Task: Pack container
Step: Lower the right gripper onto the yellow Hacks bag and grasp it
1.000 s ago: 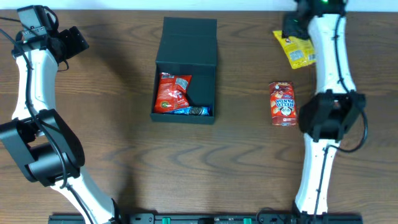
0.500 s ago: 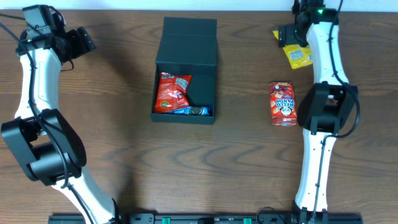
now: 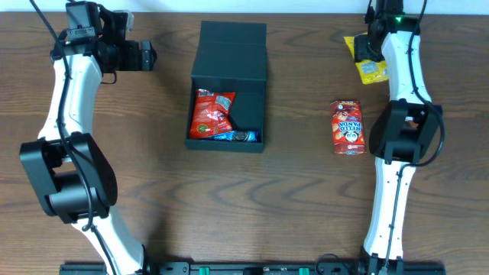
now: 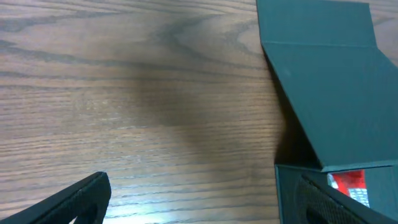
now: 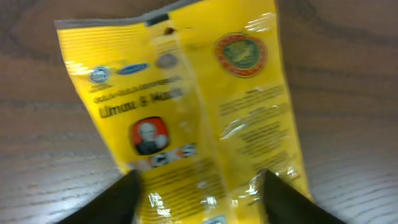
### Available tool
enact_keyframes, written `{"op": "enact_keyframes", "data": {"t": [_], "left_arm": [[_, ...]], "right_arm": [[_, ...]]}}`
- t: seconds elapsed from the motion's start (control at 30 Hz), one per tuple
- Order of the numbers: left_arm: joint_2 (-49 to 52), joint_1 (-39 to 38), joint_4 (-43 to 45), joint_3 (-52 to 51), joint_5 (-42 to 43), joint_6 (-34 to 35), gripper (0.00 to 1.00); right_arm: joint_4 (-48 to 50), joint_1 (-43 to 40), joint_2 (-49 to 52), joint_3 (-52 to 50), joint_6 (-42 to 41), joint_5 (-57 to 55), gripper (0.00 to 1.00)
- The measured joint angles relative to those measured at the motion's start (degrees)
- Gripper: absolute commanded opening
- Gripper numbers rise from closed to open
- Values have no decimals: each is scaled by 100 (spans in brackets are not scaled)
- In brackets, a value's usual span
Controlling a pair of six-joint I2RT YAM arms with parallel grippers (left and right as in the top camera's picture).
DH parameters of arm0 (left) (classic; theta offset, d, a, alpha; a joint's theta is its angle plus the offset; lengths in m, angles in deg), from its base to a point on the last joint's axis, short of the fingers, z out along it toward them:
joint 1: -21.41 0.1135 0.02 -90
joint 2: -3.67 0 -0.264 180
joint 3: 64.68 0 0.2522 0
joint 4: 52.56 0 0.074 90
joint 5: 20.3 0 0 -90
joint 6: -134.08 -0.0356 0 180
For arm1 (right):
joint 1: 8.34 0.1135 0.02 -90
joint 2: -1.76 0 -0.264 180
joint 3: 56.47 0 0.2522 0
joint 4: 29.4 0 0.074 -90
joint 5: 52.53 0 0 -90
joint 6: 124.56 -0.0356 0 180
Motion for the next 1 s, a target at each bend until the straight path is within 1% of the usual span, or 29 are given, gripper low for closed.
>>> {"op": "enact_keyframes", "data": {"t": [0.07,0.1,0.13,0.17,0.2,0.23,0.27,0.47,0.5,0.63,0.77,0.8,0.87,0.9,1.0], "left_arm": [[0,11,-13,0,0,-24,95],[0,11,-17,0,0,-26,95],[0,11,-17,0,0,-35,95],[0,11,-20,0,0,-42,95],[0,11,-22,0,0,-42,95],[0,11,-26,0,0,-44,95],[0,11,-26,0,0,-44,95],[0,11,-52,0,0,-44,95],[0,11,-61,0,0,-44,95],[0,11,-70,0,0,-42,95],[0,11,-72,0,0,-42,95],[0,11,-72,0,0,-42,95],[0,11,-72,0,0,-42,95],[0,11,-72,0,0,-42,95],[0,11,-72,0,0,-39,95]], "right_arm": [[0,0,11,0,-31,2,27],[0,0,20,0,-22,2,26],[0,0,24,0,-31,2,23],[0,0,31,0,-28,2,23],[0,0,35,0,-48,4,29],[2,0,37,0,-61,4,50],[2,0,39,0,-105,7,55],[-2,0,63,0,-114,-4,54],[-2,0,72,0,-114,-7,52],[-2,0,83,0,-133,-20,39],[-2,0,83,0,-179,-9,19],[-2,0,83,0,-160,-11,16],[-4,0,83,0,-186,-11,4],[-4,0,83,0,-175,-11,1],[-4,0,83,0,-214,-15,1]]}}
